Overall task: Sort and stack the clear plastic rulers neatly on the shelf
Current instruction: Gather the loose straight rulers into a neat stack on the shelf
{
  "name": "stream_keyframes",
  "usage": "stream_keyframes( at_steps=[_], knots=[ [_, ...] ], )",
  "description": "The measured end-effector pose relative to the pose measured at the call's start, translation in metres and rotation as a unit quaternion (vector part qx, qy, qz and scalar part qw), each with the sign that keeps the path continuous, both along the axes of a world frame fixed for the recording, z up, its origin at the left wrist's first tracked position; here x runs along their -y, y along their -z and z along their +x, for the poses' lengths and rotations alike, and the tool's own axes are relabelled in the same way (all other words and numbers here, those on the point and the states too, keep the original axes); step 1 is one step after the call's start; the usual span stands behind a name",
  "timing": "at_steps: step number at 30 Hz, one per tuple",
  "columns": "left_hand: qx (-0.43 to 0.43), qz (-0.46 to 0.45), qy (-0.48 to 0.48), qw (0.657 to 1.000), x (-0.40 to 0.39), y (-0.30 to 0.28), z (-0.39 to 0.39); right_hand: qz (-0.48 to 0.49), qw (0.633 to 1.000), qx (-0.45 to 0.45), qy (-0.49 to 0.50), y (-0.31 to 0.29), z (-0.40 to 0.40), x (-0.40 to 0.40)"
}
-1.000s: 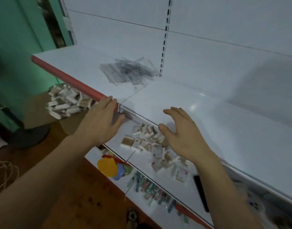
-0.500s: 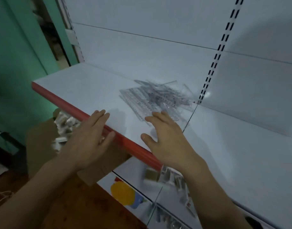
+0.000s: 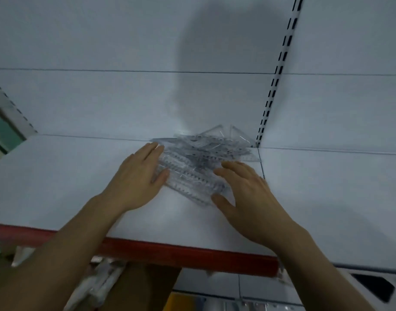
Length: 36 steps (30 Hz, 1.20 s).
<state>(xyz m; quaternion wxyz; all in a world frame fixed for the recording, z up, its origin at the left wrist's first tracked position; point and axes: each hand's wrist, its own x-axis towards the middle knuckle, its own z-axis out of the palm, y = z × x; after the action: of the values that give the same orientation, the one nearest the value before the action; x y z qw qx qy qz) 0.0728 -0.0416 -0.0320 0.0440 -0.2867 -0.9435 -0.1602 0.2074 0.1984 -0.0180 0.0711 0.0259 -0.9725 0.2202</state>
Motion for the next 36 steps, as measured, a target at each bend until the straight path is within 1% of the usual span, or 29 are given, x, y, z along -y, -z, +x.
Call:
stream_keyframes(
  at_steps=[2, 5, 8, 10, 13, 17, 20, 23, 27, 29, 33, 36],
  knots=[
    [-0.002, -0.009, 0.034, 0.999, 0.012, -0.006, -0.021, 0.012, 1.0, 0.006, 0.028, 0.001, -0.005, 0.014],
    [-0.014, 0.004, 0.074, 0.997, 0.026, -0.01, -0.054, 0.041, 0.997, 0.021, 0.066, -0.001, -0.015, 0.027],
    [-0.004, 0.044, 0.094, 0.995, 0.029, 0.001, -0.073, 0.112, 0.988, 0.078, 0.066, -0.001, -0.022, 0.029],
    [0.005, 0.084, 0.115, 0.99, 0.028, 0.014, -0.078, 0.129, 0.985, 0.094, 0.072, 0.003, -0.025, 0.03],
    [0.027, 0.133, 0.134, 0.982, 0.029, 0.022, -0.085, 0.095, 0.988, 0.047, 0.112, 0.016, -0.027, 0.038],
    [0.034, 0.126, 0.162, 0.978, 0.032, 0.025, -0.086, 0.032, 0.99, -0.038, 0.135, 0.034, -0.023, 0.042],
    [0.042, 0.132, 0.173, 0.975, 0.033, 0.026, -0.089, 0.015, 0.988, -0.078, 0.133, 0.038, -0.025, 0.041],
    [0.065, 0.161, 0.192, 0.966, 0.035, 0.025, -0.089, 0.016, 0.982, -0.132, 0.133, 0.044, -0.026, 0.041],
    [0.032, 0.185, 0.228, 0.955, 0.038, 0.025, -0.085, -0.015, 0.969, -0.191, 0.153, 0.043, -0.025, 0.04],
    [0.015, 0.206, 0.232, 0.951, 0.039, 0.023, -0.082, -0.055, 0.962, -0.207, 0.168, 0.038, -0.023, 0.042],
    [0.006, 0.256, 0.255, 0.932, 0.039, 0.017, -0.078, -0.11, 0.956, -0.19, 0.195, 0.03, -0.019, 0.049],
    [0.058, 0.289, 0.253, 0.921, 0.039, 0.014, -0.074, -0.17, 0.934, -0.205, 0.237, 0.024, -0.015, 0.05]
  ],
)
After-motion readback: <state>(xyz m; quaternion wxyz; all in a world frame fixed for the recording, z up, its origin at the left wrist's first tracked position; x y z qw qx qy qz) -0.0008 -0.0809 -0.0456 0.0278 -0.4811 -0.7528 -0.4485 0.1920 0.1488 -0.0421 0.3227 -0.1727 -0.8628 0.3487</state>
